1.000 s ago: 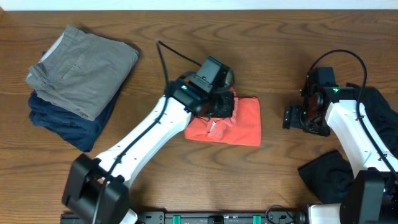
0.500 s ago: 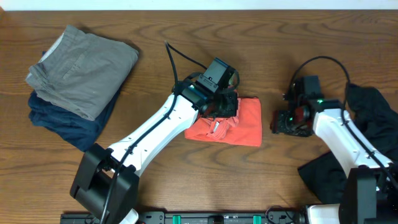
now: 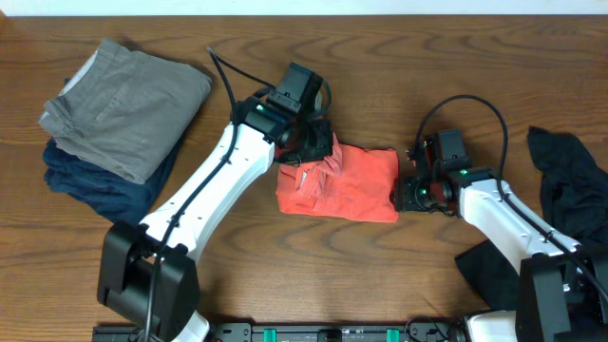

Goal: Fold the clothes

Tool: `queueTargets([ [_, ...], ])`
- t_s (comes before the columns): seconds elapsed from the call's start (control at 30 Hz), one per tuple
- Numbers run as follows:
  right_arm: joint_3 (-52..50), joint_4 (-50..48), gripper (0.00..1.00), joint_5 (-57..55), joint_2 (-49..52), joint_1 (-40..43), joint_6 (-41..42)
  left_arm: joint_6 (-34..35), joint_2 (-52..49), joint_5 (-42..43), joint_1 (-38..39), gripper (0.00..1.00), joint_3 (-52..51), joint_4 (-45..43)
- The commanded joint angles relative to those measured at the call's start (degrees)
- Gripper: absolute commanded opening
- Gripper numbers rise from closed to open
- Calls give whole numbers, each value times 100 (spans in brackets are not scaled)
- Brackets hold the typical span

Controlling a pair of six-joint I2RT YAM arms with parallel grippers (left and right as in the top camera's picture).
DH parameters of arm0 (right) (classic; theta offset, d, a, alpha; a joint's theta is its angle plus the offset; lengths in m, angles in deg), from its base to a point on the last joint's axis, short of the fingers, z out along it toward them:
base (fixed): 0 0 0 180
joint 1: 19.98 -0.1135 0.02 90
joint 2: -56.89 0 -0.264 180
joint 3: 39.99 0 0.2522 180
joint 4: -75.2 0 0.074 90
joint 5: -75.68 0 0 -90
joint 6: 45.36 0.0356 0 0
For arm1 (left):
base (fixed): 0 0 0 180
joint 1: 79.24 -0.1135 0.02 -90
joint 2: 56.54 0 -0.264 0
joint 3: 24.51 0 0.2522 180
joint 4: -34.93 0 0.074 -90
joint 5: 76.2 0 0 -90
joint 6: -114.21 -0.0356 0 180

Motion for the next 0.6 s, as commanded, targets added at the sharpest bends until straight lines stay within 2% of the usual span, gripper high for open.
queueTargets([
  [0.0, -125, -81, 63, 57, 31, -85, 44, -118, 205, -28, 7, 6, 341, 48],
  [0.23, -247, -249, 64, 37, 90, -85, 42, -94, 219, 15, 79, 6, 566, 391],
  [0.57, -247, -304, 64, 39, 114, -85, 44, -96, -22, -184, 745, 6, 514, 446],
])
